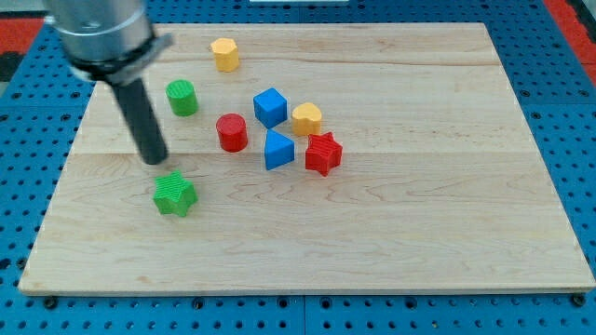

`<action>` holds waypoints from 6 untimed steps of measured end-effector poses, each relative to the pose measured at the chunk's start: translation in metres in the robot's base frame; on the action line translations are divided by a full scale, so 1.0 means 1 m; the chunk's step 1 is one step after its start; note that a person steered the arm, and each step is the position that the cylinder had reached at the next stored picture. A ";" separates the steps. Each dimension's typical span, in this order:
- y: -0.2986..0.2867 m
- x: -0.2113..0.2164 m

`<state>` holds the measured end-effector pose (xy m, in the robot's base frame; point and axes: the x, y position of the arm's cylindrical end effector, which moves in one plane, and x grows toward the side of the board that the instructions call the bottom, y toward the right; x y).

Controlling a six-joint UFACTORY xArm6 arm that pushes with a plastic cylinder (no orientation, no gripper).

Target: Slide the green circle to the center of the board

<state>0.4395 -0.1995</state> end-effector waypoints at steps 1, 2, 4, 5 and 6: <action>-0.008 -0.057; 0.046 -0.095; 0.143 -0.124; 0.165 -0.115; 0.140 -0.091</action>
